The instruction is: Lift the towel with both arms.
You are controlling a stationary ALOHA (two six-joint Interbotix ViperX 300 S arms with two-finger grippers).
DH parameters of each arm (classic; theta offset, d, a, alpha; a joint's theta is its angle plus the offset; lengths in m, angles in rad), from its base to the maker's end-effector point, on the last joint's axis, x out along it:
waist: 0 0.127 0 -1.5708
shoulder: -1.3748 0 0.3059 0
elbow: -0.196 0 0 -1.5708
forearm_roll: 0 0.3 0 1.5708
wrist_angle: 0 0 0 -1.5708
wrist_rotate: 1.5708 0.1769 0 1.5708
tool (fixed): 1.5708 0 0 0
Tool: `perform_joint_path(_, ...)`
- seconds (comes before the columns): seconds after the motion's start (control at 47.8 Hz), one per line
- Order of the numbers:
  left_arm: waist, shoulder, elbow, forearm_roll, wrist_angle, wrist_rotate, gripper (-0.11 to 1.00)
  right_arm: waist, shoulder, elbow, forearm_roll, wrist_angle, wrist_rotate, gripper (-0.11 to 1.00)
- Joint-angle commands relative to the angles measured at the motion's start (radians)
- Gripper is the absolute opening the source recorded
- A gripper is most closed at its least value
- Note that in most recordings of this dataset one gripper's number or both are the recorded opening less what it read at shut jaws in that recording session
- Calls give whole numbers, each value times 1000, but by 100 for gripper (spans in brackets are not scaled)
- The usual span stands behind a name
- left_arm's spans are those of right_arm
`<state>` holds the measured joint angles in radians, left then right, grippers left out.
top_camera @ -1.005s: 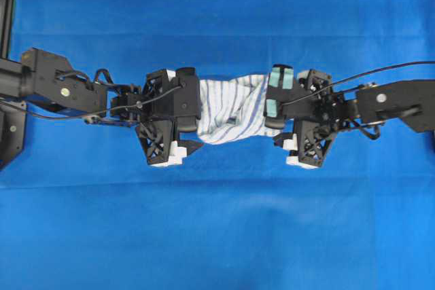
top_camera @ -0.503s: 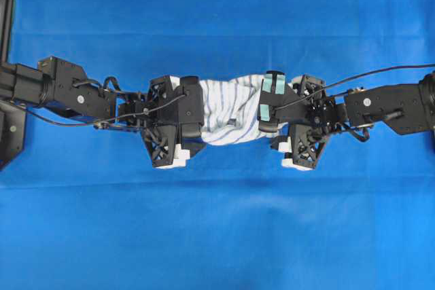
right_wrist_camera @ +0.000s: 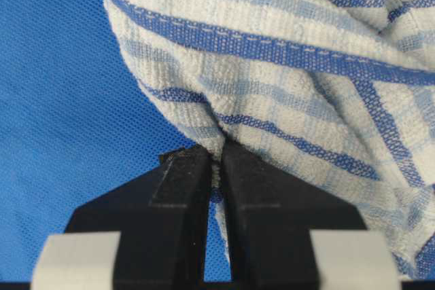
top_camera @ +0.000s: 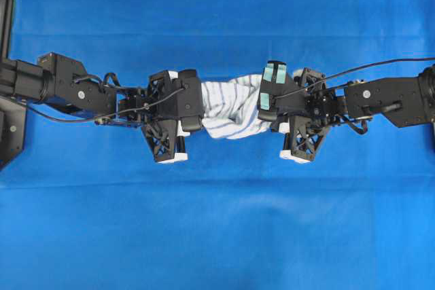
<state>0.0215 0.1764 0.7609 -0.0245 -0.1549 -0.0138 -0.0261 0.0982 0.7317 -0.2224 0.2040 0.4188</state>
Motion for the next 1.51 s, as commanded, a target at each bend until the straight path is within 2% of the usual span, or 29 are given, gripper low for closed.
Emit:
perform_joint_path(0.0, 5, -28, -11, -2, 5, 0, 6, -6, -9, -17, -2, -6, -2, 7)
perform_joint_path(0.147, 5, -52, -20, -2, 31, 0, 6, -6, -20, -21, -2, -3, -2, 7)
perform_joint_path(0.335, 2, -169, -58, -2, 141, -2, 6, 0, -104, -55, 0, 32, 0, 7)
perform_joint_path(0.607, -3, -357, -94, -2, 301, 3, 6, 8, -276, -152, 0, 195, -11, 7)
perform_joint_path(0.796, -3, -471, -133, -2, 380, 6, 6, 6, -342, -232, -3, 275, -21, 7)
perform_joint_path(1.047, -3, -557, -235, -2, 491, 14, 6, 8, -403, -345, -14, 380, -69, 7)
perform_joint_path(1.487, 6, -598, -440, 5, 692, 18, 6, 8, -443, -584, -14, 500, -160, 7)
